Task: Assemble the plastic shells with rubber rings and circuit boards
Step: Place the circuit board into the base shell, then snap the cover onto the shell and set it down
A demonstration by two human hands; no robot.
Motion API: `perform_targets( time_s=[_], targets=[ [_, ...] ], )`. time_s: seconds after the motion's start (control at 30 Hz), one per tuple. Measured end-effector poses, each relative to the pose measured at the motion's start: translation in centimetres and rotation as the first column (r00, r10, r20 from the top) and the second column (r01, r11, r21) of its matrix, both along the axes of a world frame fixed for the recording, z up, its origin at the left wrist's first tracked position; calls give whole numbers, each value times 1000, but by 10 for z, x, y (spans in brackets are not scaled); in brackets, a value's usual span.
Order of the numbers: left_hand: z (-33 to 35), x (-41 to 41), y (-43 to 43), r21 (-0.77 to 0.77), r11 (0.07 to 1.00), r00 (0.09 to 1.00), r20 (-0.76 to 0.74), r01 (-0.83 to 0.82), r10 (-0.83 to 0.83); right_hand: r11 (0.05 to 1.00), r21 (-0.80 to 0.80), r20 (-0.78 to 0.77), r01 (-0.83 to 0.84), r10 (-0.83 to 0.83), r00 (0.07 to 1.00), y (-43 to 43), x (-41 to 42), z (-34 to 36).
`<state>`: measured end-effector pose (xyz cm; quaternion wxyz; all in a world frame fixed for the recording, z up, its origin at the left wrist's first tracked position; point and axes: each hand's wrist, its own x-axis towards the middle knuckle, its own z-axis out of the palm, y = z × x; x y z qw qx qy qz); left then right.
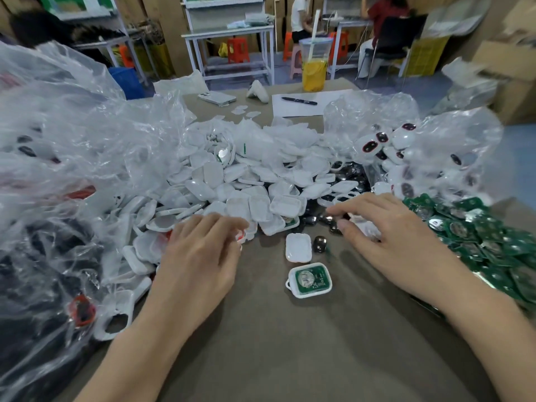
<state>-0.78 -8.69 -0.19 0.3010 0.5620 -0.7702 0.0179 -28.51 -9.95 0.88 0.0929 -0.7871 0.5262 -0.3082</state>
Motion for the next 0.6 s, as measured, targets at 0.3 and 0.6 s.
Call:
perform_targets(
  time_s=[0.3,0.6],
  targets=[
    [4,1,8,49,990,975,187,-132,121,981,-92,-151,171,-183,971,9,24,-11],
    [1,2,6,-65,993,992,69,-103,108,895,-276,-146,351,-400,905,12,12,-17]
  ],
)
